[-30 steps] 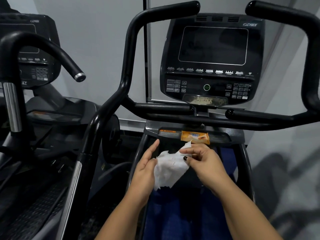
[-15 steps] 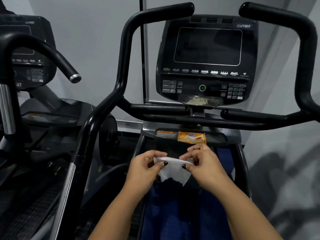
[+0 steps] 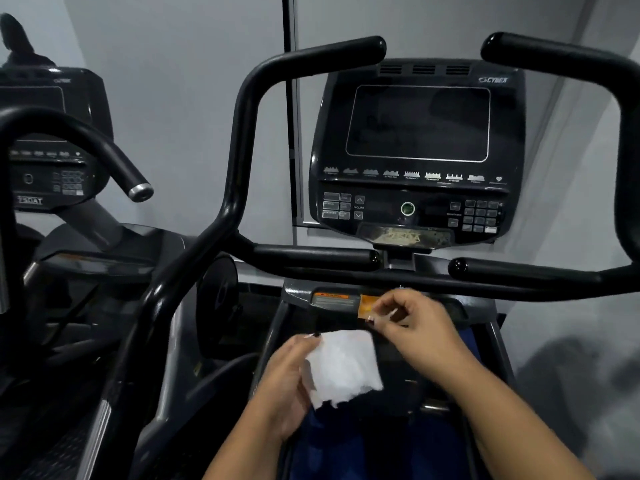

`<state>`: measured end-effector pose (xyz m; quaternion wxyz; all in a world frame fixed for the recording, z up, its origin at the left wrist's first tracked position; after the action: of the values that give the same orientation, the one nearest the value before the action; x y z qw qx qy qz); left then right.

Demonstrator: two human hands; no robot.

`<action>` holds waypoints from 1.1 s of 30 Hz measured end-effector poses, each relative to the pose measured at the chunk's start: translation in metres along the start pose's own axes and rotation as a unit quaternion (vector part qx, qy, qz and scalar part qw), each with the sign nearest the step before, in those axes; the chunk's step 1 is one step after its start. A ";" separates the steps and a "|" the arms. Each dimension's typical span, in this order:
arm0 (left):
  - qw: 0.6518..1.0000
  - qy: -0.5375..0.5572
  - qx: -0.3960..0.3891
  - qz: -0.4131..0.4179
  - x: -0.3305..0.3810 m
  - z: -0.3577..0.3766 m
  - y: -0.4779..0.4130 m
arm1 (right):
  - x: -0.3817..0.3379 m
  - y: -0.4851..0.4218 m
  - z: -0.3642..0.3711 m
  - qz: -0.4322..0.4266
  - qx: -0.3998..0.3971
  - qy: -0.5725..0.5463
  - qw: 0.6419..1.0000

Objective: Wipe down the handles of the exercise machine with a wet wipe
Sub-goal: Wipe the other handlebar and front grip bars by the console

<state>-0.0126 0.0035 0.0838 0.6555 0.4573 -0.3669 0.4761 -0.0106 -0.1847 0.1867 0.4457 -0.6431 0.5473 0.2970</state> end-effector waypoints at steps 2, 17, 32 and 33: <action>0.992 0.065 0.101 -0.035 -0.012 -0.019 -0.021 | -0.013 -0.026 -0.015 -0.070 0.022 0.027 0.997; 0.894 0.237 0.317 0.211 0.091 -0.080 -0.141 | -0.037 -0.257 -0.054 -0.244 0.014 0.486 0.839; 0.922 0.028 0.322 0.215 0.073 -0.081 -0.138 | -0.032 -0.264 -0.054 -0.267 0.042 0.475 0.837; 0.916 0.002 0.336 0.219 0.073 -0.080 -0.139 | -0.031 -0.264 -0.055 -0.270 0.043 0.474 0.837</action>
<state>0.1449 0.0828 0.0911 0.3435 0.5581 -0.2749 0.7036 0.2322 -0.2191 0.3026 0.2218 -0.8078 0.5082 -0.2003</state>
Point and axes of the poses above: each hand's wrist, its own y-axis away from the middle knuckle, its own z-axis out of the palm, x = y × z, the point moved 4 cm from there along -y, towards the middle knuckle, and after that the axes turned 13 degrees about -y, right-handed, at the moved point
